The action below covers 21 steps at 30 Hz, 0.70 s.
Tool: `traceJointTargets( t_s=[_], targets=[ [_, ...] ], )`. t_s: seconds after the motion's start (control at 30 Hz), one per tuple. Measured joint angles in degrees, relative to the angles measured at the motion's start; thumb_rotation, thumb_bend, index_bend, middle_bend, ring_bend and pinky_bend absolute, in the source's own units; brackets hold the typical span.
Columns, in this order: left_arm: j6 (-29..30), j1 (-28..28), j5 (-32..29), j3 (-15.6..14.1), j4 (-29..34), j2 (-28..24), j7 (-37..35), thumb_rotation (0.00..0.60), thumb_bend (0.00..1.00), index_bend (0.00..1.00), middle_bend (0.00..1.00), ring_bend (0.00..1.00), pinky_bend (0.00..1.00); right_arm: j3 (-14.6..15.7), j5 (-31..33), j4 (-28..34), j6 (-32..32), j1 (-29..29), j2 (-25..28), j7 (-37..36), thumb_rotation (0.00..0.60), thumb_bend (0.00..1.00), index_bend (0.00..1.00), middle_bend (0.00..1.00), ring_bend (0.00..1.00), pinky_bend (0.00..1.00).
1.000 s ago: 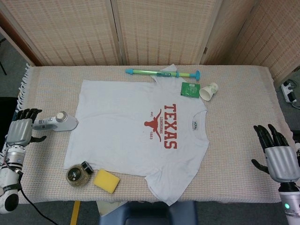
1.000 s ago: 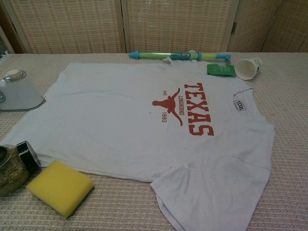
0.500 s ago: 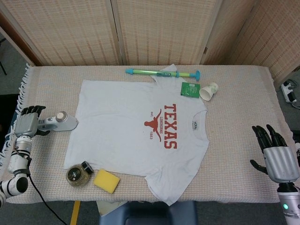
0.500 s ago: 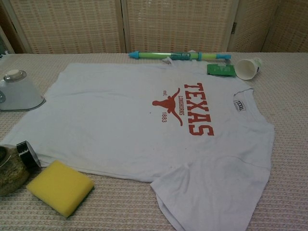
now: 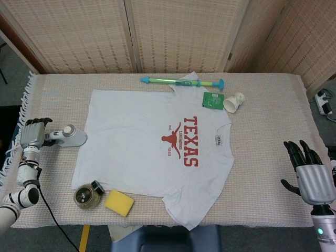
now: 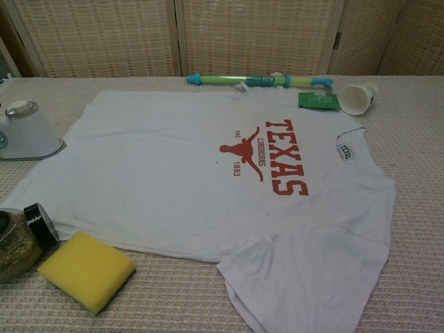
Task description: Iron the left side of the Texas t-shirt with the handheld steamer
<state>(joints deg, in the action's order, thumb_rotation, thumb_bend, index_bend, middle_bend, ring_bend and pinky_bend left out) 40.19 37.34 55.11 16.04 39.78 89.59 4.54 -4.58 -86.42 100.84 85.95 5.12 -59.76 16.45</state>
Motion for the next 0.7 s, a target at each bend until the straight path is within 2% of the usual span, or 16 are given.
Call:
traceJointTargets(
  t_s=[0.1, 0.3, 0.47, 0.7],
  targets=[
    [-1.0, 0.5, 0.2, 0.0, -3.2, 1.6, -0.8, 0.600, 0.39, 0.33, 0.35, 0.27, 0.20, 0.1, 0.1, 0.1, 0.0, -0.1, 0.0, 0.2, 0.600, 0.00, 0.00, 0.10, 0.00, 0.18],
    [-2.8, 1.4, 2.3, -0.4, -9.7, 5.3, -4.9, 0.600, 0.48, 0.42, 0.42, 0.33, 0.28, 0.1, 0.4, 0.6, 0.1, -0.2, 0.1, 0.6, 0.600, 0.00, 0.00, 0.10, 0.00, 0.18],
    [-2.3, 1.7, 5.5, -1.3, -13.2, 7.5, -9.1, 0.600, 0.53, 0.57, 0.56, 0.46, 0.48, 0.2, 0.5, 1.1, 0.0, -0.2, 0.1, 1.0, 0.600, 0.00, 0.00, 0.10, 0.00, 0.18],
    [-1.5, 1.8, 9.4, -2.6, -17.3, 10.1, -15.5, 0.600, 0.53, 0.72, 0.76, 0.61, 0.61, 0.2, 0.7, 1.5, -0.2, -0.2, 0.0, 1.6, 0.600, 0.00, 0.00, 0.10, 0.00, 0.18]
  ],
)
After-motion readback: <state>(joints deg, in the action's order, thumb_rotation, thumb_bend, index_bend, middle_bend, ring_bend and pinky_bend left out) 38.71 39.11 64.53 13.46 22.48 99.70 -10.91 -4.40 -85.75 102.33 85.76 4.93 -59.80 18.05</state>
